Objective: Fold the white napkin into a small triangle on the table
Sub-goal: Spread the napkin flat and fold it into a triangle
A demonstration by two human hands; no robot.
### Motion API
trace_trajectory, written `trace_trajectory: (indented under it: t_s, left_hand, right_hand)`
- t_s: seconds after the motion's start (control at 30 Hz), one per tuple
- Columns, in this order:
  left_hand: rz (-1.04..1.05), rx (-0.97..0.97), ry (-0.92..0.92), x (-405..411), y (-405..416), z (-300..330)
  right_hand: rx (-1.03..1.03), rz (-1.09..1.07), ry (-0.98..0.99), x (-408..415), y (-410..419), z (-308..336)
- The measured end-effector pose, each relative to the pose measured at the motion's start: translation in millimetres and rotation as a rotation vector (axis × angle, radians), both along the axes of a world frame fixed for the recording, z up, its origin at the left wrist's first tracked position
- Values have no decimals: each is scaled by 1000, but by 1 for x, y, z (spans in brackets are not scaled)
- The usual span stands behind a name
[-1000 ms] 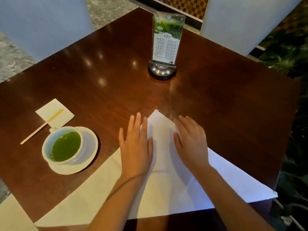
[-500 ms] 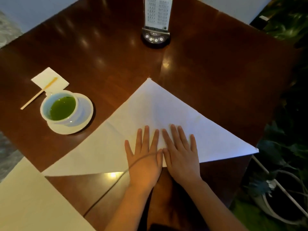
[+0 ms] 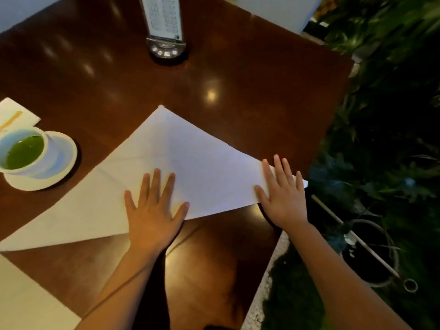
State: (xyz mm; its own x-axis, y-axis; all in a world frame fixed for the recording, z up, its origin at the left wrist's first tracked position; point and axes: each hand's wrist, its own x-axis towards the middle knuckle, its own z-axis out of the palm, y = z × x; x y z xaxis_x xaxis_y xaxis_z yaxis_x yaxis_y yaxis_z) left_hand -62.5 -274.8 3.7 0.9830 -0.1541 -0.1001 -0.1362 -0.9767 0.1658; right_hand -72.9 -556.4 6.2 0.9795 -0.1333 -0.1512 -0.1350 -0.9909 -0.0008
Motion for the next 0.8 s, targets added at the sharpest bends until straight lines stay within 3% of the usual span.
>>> trace_trajectory:
  t_s: [0.2, 0.4, 0.8]
  left_hand:
    - [23, 6, 10, -1, -10, 1]
    - [21, -8, 33, -4, -44, 7]
    - [208, 13, 55, -30, 62, 3]
  right_hand:
    - [9, -57, -32, -2, 8, 10]
    - [130, 290, -159, 8, 95, 15]
    - [134, 432, -102, 19, 135, -1]
